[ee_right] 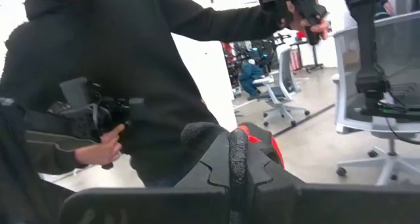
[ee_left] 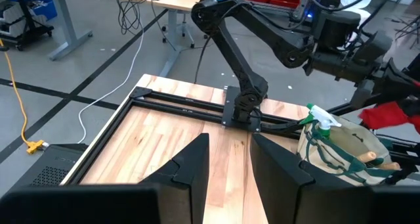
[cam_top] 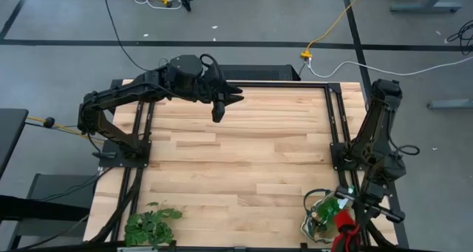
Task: Pick & Place Garden tools in Gardening bag
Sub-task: Put the red gloves into the gardening bag
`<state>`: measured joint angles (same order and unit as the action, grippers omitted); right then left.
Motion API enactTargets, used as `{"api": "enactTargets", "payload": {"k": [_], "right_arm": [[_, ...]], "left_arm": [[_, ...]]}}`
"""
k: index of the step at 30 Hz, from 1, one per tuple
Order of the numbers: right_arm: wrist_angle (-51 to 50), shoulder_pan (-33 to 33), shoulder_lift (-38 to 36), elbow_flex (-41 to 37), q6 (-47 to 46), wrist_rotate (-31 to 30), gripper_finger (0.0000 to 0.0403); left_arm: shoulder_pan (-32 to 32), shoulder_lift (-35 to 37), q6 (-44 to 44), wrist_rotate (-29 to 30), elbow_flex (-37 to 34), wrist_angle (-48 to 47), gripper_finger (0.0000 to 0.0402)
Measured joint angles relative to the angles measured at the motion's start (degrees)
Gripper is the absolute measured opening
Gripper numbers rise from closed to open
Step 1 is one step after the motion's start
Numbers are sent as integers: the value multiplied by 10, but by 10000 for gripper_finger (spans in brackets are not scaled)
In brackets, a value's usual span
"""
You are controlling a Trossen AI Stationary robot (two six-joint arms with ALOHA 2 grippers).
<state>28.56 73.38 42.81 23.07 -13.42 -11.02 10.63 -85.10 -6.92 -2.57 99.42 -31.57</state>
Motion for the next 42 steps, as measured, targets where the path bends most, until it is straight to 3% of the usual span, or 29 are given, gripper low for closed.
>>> {"api": "enactTargets", "payload": {"k": [13, 26, 35, 42], "right_arm": [[23, 0, 54, 0, 8, -20, 0], [24, 0, 59, 0, 4, -20, 2], [23, -1, 59, 0, 4, -21, 41], [19, -1, 59, 0, -11, -61, 92]], "left_arm": [[0, 0, 0, 0, 0, 0, 117], [0, 0, 0, 0, 0, 0, 117], [0, 0, 0, 0, 0, 0, 117], [0, 0, 0, 0, 0, 0, 117]]}}
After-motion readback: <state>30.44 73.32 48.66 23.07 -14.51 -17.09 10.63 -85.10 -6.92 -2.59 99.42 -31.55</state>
